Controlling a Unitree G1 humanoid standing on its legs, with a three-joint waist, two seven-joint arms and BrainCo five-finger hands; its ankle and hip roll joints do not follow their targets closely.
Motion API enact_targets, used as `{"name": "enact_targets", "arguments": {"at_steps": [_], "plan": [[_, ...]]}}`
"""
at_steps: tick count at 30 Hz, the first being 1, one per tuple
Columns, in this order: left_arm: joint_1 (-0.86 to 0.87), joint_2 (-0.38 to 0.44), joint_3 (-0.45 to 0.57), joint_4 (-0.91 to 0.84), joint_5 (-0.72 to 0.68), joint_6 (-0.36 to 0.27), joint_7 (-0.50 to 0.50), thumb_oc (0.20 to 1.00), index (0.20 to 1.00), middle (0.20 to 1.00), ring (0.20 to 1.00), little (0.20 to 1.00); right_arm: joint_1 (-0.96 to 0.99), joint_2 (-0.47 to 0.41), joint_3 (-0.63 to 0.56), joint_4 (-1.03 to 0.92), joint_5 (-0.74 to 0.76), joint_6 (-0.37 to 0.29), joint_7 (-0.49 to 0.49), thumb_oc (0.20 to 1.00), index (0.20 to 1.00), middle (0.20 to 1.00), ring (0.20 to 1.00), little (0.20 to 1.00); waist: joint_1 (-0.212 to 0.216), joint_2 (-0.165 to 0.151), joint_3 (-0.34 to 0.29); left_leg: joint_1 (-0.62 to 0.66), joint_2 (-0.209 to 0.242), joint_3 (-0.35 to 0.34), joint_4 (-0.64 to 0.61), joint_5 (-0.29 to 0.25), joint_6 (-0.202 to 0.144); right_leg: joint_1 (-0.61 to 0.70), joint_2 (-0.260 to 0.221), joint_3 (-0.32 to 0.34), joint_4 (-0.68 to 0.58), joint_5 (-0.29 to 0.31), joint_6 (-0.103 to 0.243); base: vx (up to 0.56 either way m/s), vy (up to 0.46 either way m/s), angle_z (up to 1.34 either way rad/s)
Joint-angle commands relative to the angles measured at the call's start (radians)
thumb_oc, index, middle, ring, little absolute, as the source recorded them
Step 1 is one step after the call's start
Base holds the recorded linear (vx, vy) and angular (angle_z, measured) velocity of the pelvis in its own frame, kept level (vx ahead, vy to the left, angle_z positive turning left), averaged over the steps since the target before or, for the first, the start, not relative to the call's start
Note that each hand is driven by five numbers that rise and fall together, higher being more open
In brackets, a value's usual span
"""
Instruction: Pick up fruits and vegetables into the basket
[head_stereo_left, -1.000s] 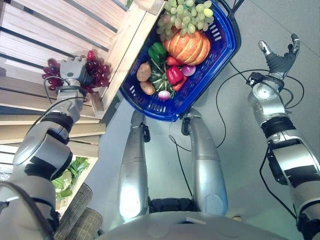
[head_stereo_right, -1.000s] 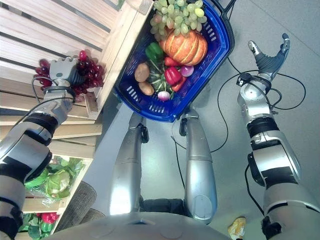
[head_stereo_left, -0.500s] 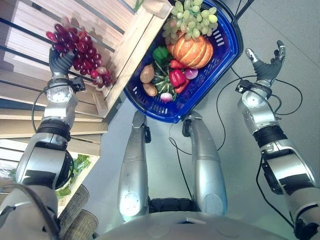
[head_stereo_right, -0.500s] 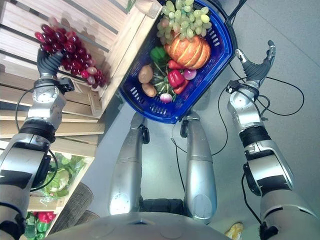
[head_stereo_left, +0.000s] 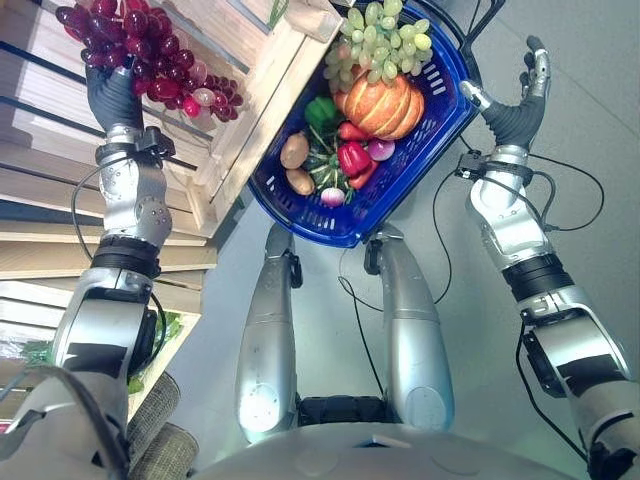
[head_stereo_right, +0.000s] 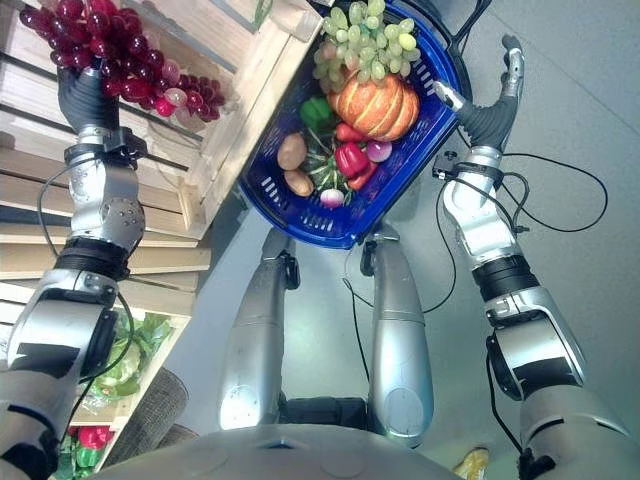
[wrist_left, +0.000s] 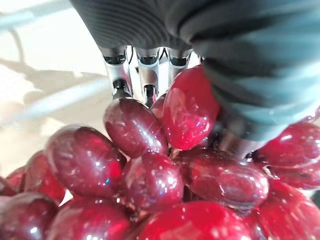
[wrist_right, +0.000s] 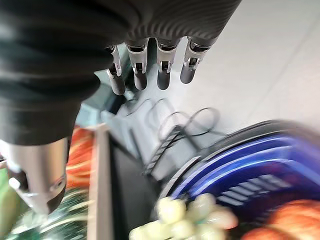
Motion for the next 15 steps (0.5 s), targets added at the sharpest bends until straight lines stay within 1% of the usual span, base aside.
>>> {"name": "enact_targets", "arguments": {"at_steps": [1,4,5,6,9,12,15], "plan": [[0.007,-0.039,0.057,-0.124,0.062,-0.104,-0.046,0.200,0.200,0.200,0.200,0.200,0.051,0.013,-0.017,-0.134,-0.076,-0.051,0.050,1.000,1.000,1.000,1.000,1.000,0.017,-0.020,-0.046,0.017,-0.047,0.049,0.108,-0.157,0.025,0.075,0.026,0.044,-0.148,0.055,0.133,0.00,0.000,0.00],[0.013,-0.062,0.048,-0.168,0.097,-0.099,-0.058,0.200,0.200,0.200,0.200,0.200,0.055,0.019,-0.016,-0.169,-0.077,-0.052,0.078,1.000,1.000,1.000,1.000,1.000,0.018,-0.018,-0.046,0.019,-0.050,0.050,0.106,-0.157,0.027,0.078,0.026,0.043,-0.150,0.056,0.133,0.00,0.000,0.00],[0.016,-0.078,0.035,-0.223,0.115,-0.088,-0.075,0.200,0.200,0.200,0.200,0.200,0.056,0.026,-0.013,-0.202,-0.078,-0.053,0.114,1.000,1.000,1.000,1.000,1.000,0.020,-0.018,-0.046,0.021,-0.050,0.052,0.104,-0.156,0.029,0.081,0.024,0.042,-0.153,0.058,0.134,0.00,0.000,0.00],[0.018,-0.084,0.033,-0.239,0.124,-0.083,-0.076,0.200,0.200,0.200,0.200,0.200,0.057,0.030,-0.012,-0.212,-0.080,-0.052,0.127,1.000,1.000,1.000,1.000,1.000,0.020,-0.018,-0.046,0.022,-0.050,0.052,0.104,-0.156,0.029,0.082,0.023,0.041,-0.154,0.059,0.134,0.00,0.000,0.00],[0.023,-0.099,0.006,-0.326,0.154,-0.060,-0.100,0.200,0.200,0.200,0.200,0.200,0.057,0.045,0.009,-0.257,-0.090,-0.047,0.209,1.000,1.000,1.000,1.000,1.000,0.023,-0.019,-0.046,0.023,-0.052,0.053,0.103,-0.155,0.032,0.088,0.019,0.038,-0.162,0.065,0.135,0.00,0.000,0.00],[0.021,-0.103,-0.021,-0.403,0.185,-0.019,-0.118,0.200,0.200,0.200,0.200,0.200,0.052,0.044,0.028,-0.299,-0.065,-0.026,0.295,1.000,1.000,1.000,1.000,1.000,0.026,-0.022,-0.046,0.028,-0.053,0.054,0.097,-0.151,0.032,0.096,0.017,0.034,-0.170,0.071,0.136,0.00,-0.036,0.00],[0.018,-0.103,-0.057,-0.472,0.195,0.021,-0.147,0.200,0.200,0.200,0.200,0.200,0.036,0.033,0.056,-0.338,-0.014,0.015,0.392,1.000,1.000,1.000,1.000,1.000,0.029,-0.024,-0.046,0.034,-0.055,0.055,0.090,-0.144,0.034,0.104,0.015,0.030,-0.179,0.081,0.137,0.00,-0.037,0.01]]}}
